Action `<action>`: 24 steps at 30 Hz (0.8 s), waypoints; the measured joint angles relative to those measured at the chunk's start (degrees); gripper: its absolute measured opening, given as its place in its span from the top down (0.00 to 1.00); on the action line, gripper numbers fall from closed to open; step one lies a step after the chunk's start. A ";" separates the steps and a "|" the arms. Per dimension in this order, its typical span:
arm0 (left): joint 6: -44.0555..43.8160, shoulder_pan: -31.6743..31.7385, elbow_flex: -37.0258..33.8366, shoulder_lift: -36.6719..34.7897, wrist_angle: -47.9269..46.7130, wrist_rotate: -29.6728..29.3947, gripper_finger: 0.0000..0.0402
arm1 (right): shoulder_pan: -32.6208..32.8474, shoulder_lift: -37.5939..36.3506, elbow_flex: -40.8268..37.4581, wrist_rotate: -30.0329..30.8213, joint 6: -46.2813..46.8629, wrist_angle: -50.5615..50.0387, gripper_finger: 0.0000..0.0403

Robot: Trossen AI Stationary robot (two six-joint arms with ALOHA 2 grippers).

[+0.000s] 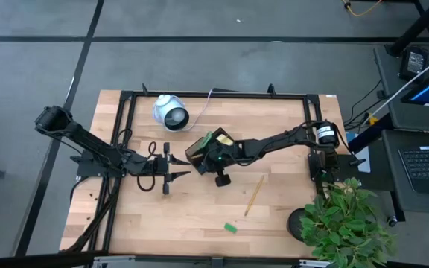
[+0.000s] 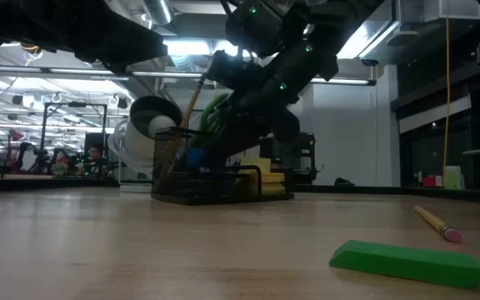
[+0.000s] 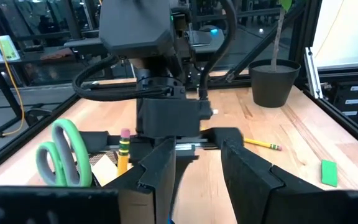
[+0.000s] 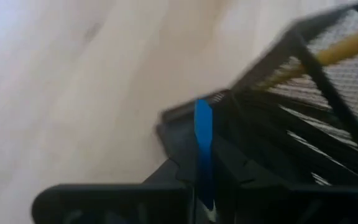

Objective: Pick and place office supplies into organizer
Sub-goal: Put the blue eraser into the black desk organizer, then put the yellow pencil into the black desk organizer

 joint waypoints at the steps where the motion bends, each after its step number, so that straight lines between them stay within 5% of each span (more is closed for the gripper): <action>1: 0.00 0.00 0.00 -0.01 0.00 0.00 0.69 | -0.02 0.00 0.00 1.10 -0.02 -0.04 0.95; 15: 0.00 0.00 0.00 -0.02 0.00 0.00 0.69 | -0.07 0.00 0.00 4.39 1.39 -0.46 0.92; 24: -0.46 0.00 0.00 -0.02 0.00 0.00 0.69 | -0.04 0.00 0.00 8.91 1.75 -1.25 0.81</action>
